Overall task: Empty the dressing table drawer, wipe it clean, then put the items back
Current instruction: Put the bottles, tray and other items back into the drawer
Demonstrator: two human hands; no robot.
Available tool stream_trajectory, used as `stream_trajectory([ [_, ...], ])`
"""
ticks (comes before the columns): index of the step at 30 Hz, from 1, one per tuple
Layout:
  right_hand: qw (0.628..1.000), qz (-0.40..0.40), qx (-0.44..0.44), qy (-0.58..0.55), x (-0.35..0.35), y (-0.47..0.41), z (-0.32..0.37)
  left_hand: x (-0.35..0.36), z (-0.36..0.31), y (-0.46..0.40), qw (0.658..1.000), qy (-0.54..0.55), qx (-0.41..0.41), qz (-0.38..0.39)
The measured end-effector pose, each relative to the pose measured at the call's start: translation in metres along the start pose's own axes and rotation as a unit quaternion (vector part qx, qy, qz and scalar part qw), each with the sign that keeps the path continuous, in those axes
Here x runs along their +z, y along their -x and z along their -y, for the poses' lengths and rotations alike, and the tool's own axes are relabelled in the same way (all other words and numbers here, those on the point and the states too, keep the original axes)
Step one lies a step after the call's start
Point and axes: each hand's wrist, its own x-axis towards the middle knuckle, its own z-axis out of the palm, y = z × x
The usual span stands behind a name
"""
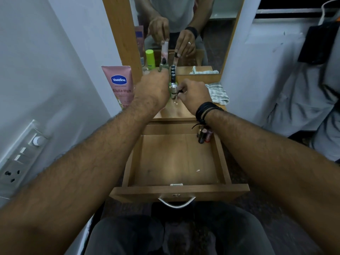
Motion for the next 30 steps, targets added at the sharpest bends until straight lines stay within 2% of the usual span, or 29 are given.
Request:
stream_trajectory([
  [7,0.997,0.052,0.021,0.058,-0.042,0.040,-0.022,-0.002,-0.035,0.025,0.996,0.012,0.042,0.071],
  [14,0.983,0.121,0.050,0.127,-0.051,0.076,-0.049,0.028,-0.057,0.051,0.983,0.050,0.079,0.157],
  [22,0.963,0.179,0.069,0.190,-0.031,0.098,-0.077,0.060,-0.065,0.069,0.968,0.079,0.055,0.230],
  [26,0.952,0.174,0.054,0.245,-0.017,0.107,-0.085,0.073,-0.064,0.071,0.967,0.077,0.056,0.235],
  [30,0.950,0.126,0.022,0.283,-0.004,0.111,-0.094,0.081,-0.063,0.070,0.968,0.077,0.054,0.234],
])
